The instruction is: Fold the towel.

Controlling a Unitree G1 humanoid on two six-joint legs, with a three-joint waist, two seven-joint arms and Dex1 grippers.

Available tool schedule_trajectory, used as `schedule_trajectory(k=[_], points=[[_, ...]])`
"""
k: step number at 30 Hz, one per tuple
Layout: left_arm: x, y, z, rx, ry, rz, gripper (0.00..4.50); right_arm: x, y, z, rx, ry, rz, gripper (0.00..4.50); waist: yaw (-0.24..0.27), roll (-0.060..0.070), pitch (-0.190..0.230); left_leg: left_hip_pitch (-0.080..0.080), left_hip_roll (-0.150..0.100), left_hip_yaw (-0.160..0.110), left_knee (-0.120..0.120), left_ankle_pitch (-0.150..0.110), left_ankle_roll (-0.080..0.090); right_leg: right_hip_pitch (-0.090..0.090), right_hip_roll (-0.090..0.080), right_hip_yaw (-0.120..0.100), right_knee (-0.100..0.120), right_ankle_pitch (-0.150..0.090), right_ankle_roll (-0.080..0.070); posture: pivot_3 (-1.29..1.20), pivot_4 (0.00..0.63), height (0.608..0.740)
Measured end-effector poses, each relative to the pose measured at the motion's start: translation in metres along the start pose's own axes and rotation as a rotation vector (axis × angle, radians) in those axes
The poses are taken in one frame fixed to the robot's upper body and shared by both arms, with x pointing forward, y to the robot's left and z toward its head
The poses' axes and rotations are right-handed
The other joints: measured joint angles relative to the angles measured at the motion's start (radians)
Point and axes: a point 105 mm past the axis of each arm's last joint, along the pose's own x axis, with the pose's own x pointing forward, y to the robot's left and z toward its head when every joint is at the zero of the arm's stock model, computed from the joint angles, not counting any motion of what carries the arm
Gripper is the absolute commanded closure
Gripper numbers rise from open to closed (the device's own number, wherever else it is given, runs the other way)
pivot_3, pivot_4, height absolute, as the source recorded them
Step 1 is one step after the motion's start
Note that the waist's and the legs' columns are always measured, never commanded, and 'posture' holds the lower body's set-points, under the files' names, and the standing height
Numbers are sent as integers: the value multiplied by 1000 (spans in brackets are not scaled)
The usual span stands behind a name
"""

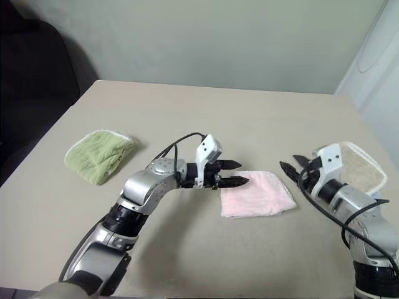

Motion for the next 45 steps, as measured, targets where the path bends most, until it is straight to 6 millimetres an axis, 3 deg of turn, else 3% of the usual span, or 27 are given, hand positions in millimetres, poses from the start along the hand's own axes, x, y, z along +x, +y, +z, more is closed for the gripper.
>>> schedule_trajectory(k=[5,7,10,14,18,28,32,36,38,41,45], points=[[1,-15,-6,-15,-42,-69,3954,-3,39,-15,39,61,140,4495,0,0,0,-3,-3,-1,1,-2,-5,-2,-2,0,0,0,0,0,150,740],[3,-19,-10,-9,-35,-85,4468,1,52,-20,56,68,169,4500,-3,0,0,-3,-3,-1,2,-2,-6,-3,-3,0,0,0,0,0,150,740],[16,-20,-28,37,38,-79,4468,11,63,-33,88,87,180,4500,-3,0,0,-4,-4,-1,2,-2,-6,-3,-5,0,0,0,0,0,150,740],[30,-15,-56,30,117,-47,4468,20,55,-57,110,132,120,4500,-2,0,0,-6,-6,-1,2,-1,-4,-6,-11,-1,1,1,1,0,150,740],[37,-9,-59,68,129,-33,4468,24,51,-75,93,166,94,4500,-2,0,-2,-6,-8,-1,1,1,3,-5,-13,-2,0,6,1,0,150,740],[37,-10,-64,39,91,-29,4468,20,51,-82,76,165,84,4500,-2,-1,-6,-6,-9,-1,2,-2,-4,-3,-13,-1,0,3,5,0,150,740],[17,1,-36,-156,-85,21,4468,14,48,-70,81,133,75,4500,-4,-1,-5,-13,-9,-1,2,-1,-6,-11,-13,-2,0,4,4,0,150,740],[-30,18,12,-257,-289,101,4468,7,32,-46,37,84,36,4500,-5,-1,-5,-12,-8,0,1,0,-6,-10,-12,-2,1,8,-2,0,150,740],[-52,26,21,-308,-322,147,4468,5,26,-31,7,51,24,4500,-6,-1,-5,-11,-8,0,1,0,-6,-9,-12,-2,1,7,-1,0,150,740],[-74,29,8,-400,-273,192,3905,5,23,-17,2,22,37,3931,-7,-1,-5,-10,-8,0,1,1,-7,-9,-12,-1,1,4,4,0,150,740],[-86,21,-32,-589,-153,208,2468,7,22,-6,-4,7,73,2517,-4,-1,-5,-11,-9,-1,1,1,-7,-10,-13,-2,1,9,-4,0,150,740]])
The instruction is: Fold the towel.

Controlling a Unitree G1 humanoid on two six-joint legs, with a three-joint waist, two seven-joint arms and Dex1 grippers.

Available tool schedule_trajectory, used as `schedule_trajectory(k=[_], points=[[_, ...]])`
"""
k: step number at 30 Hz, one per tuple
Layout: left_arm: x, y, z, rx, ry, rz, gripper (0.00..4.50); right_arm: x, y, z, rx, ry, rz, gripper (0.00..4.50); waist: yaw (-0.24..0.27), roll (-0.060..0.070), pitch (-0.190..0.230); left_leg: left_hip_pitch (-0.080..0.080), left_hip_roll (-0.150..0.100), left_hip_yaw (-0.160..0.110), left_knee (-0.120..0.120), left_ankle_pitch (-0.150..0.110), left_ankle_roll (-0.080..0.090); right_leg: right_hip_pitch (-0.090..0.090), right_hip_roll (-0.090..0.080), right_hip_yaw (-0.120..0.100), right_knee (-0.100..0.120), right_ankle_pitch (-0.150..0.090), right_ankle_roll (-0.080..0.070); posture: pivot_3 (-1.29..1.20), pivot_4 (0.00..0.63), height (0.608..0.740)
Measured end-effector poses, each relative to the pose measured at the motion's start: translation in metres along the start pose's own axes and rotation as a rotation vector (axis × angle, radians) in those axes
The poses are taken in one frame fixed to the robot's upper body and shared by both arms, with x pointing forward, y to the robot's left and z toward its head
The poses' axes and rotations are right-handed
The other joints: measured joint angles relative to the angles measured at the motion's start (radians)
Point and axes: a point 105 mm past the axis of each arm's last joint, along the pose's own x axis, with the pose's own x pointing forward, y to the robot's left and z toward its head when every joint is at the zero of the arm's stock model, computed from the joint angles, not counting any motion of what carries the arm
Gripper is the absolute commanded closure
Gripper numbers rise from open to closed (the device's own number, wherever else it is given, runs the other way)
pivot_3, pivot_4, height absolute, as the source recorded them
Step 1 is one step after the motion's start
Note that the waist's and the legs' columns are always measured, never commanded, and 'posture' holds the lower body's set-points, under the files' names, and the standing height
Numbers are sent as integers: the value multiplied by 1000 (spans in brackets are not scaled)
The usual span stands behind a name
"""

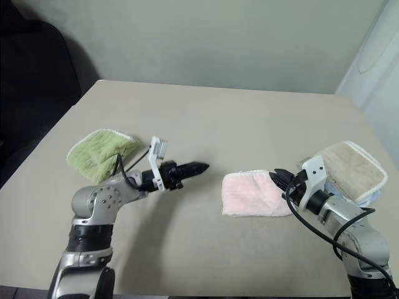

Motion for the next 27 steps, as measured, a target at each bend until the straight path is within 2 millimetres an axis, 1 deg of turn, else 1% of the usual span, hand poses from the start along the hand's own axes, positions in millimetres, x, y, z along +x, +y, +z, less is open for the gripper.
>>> schedule_trajectory(k=[3,6,7,12,15,18,27], points=[[3,-2,-16,-111,58,-6,1372,4,-1,10,-16,-26,16,1466,6,-1,0,0,-2,-1,0,1,0,0,-1,0,0,1,-1,0,150,740],[11,-6,-27,-213,100,-17,262,6,-5,11,-14,-28,7,416,6,-1,1,0,-3,-1,0,2,0,0,-1,0,0,1,-2,0,150,740],[15,-5,-30,-244,116,-11,30,7,-7,11,-14,-27,-3,83,6,-1,1,0,-3,-1,0,2,1,0,-2,0,0,1,-2,0,150,740],[37,-10,-39,-326,182,-7,9,9,-13,11,-16,-37,-34,29,5,-1,1,0,-3,-1,0,7,6,0,-1,0,1,2,-2,0,150,740],[49,-13,-40,-341,196,-10,9,10,-13,11,-11,-46,-40,29,8,-1,1,1,-3,-1,0,12,-1,2,-1,0,1,1,-2,0,150,740],[59,-18,-43,-347,216,-20,9,11,-13,11,-11,-50,-49,29,9,-1,1,1,-4,-1,0,12,-1,2,-2,0,0,1,-1,0,150,740],[78,-28,-48,-324,261,-29,9,12,-13,10,-1,-64,-70,29,17,-1,1,1,-5,-1,1,10,1,4,-2,0,0,-1,1,0,150,740]])
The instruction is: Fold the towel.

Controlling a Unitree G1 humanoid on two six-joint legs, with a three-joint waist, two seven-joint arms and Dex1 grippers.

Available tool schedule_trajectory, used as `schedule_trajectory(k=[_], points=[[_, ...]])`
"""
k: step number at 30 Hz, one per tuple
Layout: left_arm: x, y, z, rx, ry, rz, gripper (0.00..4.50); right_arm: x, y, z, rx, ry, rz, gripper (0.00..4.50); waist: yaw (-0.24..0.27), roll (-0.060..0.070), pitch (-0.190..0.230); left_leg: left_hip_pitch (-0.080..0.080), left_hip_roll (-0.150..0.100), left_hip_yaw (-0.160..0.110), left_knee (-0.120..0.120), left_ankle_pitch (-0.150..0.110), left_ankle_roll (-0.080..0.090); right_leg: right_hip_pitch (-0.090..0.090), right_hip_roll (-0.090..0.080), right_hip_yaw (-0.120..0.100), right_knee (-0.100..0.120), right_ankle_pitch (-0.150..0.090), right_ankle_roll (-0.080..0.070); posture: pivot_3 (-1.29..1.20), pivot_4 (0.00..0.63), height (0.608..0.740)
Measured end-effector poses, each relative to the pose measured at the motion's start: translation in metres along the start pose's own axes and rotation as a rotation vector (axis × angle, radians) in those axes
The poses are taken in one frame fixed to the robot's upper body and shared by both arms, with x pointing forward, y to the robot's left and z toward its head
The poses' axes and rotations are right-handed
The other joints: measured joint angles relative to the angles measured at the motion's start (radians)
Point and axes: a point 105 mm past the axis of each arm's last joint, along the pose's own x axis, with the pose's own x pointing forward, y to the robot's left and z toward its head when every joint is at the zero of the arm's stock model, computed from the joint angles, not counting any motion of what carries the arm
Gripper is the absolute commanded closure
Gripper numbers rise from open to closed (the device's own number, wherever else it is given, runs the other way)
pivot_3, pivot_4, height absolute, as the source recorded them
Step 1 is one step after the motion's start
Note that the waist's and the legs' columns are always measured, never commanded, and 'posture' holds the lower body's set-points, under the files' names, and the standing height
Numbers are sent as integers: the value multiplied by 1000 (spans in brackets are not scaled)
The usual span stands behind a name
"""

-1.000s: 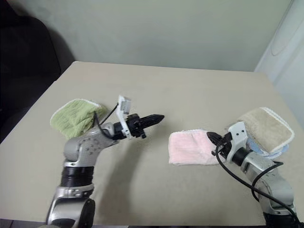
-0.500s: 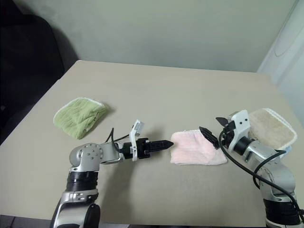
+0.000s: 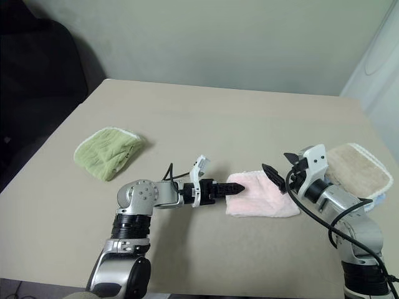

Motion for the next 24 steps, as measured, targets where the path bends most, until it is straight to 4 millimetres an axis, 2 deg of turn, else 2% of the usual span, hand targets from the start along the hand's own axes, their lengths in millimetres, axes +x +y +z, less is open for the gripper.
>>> schedule_trajectory(k=[5,10,16,18,24], points=[[10,-4,0,7,14,-2,9,1,0,-1,-5,1,-7,29,5,0,0,0,0,0,1,-1,2,1,0,0,0,0,0,0,150,740],[14,-2,-4,10,29,8,1656,1,0,-1,-4,0,-10,0,5,0,0,0,1,0,1,-1,1,1,0,0,0,0,0,0,150,740],[13,-1,-5,5,19,2,3948,3,1,-1,-4,-2,-13,0,5,0,0,0,1,0,1,-1,1,0,1,0,0,0,0,0,150,740],[13,-1,-4,-1,10,-3,4474,3,2,-2,-3,0,-9,0,4,0,0,0,1,0,1,-1,1,0,1,0,0,0,1,0,150,740],[13,-2,-2,-23,-23,-18,4474,4,3,-3,-2,1,-7,0,3,0,0,0,1,0,1,-1,2,0,1,0,0,-1,1,0,150,740]])
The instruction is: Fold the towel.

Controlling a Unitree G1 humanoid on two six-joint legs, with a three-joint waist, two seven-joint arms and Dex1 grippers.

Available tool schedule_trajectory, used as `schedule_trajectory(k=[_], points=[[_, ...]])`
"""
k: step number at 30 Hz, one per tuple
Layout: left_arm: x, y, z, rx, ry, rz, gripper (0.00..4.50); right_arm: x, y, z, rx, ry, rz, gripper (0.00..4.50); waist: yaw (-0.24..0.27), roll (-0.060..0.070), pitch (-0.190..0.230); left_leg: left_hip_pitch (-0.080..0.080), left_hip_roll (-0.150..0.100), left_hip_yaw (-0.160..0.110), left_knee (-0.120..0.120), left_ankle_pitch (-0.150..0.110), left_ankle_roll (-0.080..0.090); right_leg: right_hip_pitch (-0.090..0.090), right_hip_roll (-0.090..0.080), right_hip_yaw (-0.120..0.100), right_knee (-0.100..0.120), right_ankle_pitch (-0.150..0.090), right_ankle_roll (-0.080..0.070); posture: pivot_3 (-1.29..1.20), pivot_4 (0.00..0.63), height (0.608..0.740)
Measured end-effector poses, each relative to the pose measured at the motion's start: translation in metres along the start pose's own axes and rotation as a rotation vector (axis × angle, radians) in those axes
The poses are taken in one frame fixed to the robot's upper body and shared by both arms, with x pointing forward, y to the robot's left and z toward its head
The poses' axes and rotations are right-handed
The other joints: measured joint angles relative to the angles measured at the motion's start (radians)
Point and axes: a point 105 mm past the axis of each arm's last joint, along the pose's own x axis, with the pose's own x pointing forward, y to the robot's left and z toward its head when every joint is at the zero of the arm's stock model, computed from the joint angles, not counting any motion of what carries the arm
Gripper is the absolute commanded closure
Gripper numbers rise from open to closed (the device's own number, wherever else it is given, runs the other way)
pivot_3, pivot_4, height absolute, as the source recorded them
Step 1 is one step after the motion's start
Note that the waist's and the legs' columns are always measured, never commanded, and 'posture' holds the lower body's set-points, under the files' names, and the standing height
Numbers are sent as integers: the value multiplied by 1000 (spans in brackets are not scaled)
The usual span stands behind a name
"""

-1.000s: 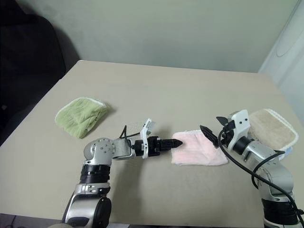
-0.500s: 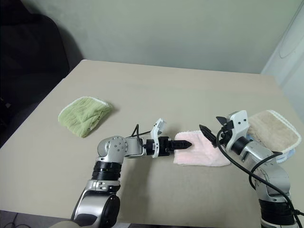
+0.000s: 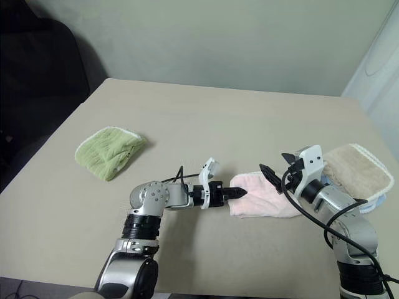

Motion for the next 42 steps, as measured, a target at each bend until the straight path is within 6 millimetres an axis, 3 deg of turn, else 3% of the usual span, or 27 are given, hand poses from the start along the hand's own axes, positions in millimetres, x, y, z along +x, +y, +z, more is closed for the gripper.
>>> schedule_trajectory(k=[4,8,12,18,22,25,28,32,38,42], points=[[-4,0,8,-23,-55,-6,4474,0,-2,1,-2,-6,-11,0,-1,0,0,0,0,0,0,0,0,0,0,0,0,0,0,0,150,740],[-26,-7,47,-16,-208,-19,4474,-2,-28,25,-29,-96,-122,0,-5,-1,2,0,0,0,-1,1,3,-1,0,0,0,2,2,0,150,740],[-67,-14,101,30,-398,19,4474,-10,-59,42,-46,-164,-251,0,-7,-1,2,0,1,0,-2,2,10,-2,1,0,0,5,-1,0,150,740],[-130,-24,172,101,-638,102,4474,-8,-69,47,-49,-186,-285,0,-8,-1,2,-1,1,0,-3,6,1,-4,1,0,-1,6,1,0,150,740],[-192,-22,212,136,-821,219,4474,-4,-65,48,-52,-198,-272,0,-12,-1,3,-1,1,0,-4,1,10,-5,1,0,-1,7,0,0,150,740],[-247,-12,225,143,-962,323,4474,-3,-64,44,-52,-187,-273,0,-20,-1,3,-1,0,-1,-5,1,9,-6,2,0,-1,7,0,0,150,740],[-278,-1,222,140,-1008,390,4474,-1,-61,42,-45,-190,-263,0,-22,-1,3,-2,0,-2,-5,1,9,-7,1,-1,-1,7,-1,0,150,740],[-319,25,197,125,-1019,508,4474,0,-59,35,-36,-173,-255,0,-22,-1,3,-2,-1,-2,-6,0,8,-8,1,-1,-1,7,-3,0,150,740],[-317,87,138,-16,-870,626,4474,5,-56,32,-32,-163,-228,0,-16,-4,3,-4,0,-3,-5,-3,-3,-10,2,-2,0,9,-8,0,150,740],[-330,112,108,-106,-874,682,4474,7,-55,31,-31,-163,-215,0,-21,-5,2,-3,0,-3,-6,-2,-4,-10,3,-2,0,9,-9,0,150,740]])
